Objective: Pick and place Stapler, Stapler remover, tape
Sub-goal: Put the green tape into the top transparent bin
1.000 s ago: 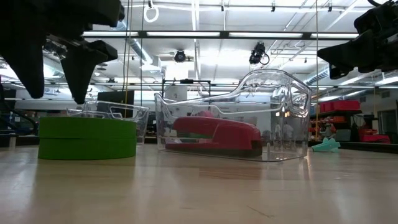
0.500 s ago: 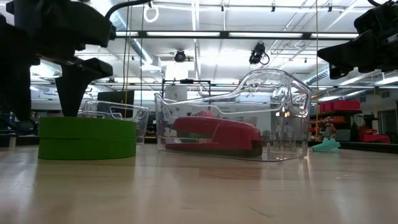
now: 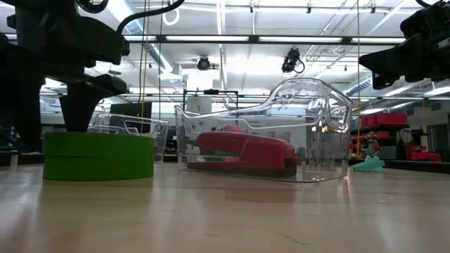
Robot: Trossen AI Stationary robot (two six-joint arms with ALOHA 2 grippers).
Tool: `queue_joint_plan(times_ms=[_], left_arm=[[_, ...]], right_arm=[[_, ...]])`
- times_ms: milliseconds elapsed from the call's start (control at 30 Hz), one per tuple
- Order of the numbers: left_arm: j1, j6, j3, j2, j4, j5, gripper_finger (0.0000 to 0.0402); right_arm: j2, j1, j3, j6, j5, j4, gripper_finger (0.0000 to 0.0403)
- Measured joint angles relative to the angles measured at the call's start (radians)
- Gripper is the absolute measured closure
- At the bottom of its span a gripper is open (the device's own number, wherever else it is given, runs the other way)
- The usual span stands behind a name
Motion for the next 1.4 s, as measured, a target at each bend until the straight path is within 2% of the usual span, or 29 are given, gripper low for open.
queue_joint_plan(times_ms=[200, 533, 867, 1400], left_arm=[[0.000, 0.066, 0.000, 0.000, 0.000, -0.008, 0.0239], [0.022, 0.072, 0.000, 0.000, 0.003, -0.005, 0.0280], [0.028, 0.072, 0.000, 0.000, 0.002, 0.001, 0.0303], [0.028, 0.072, 0.034, -0.005, -0.010, 0.007, 0.0306]], right_arm=[[0.000, 0.000, 0.000, 0.000, 0.000, 0.000, 0.0385], [0.000, 0.000, 0.000, 0.000, 0.000, 0.000, 0.0385], [0.000, 0.000, 0.000, 0.000, 0.000, 0.000, 0.0385], [0.000, 0.000, 0.000, 0.000, 0.000, 0.000, 0.0385]])
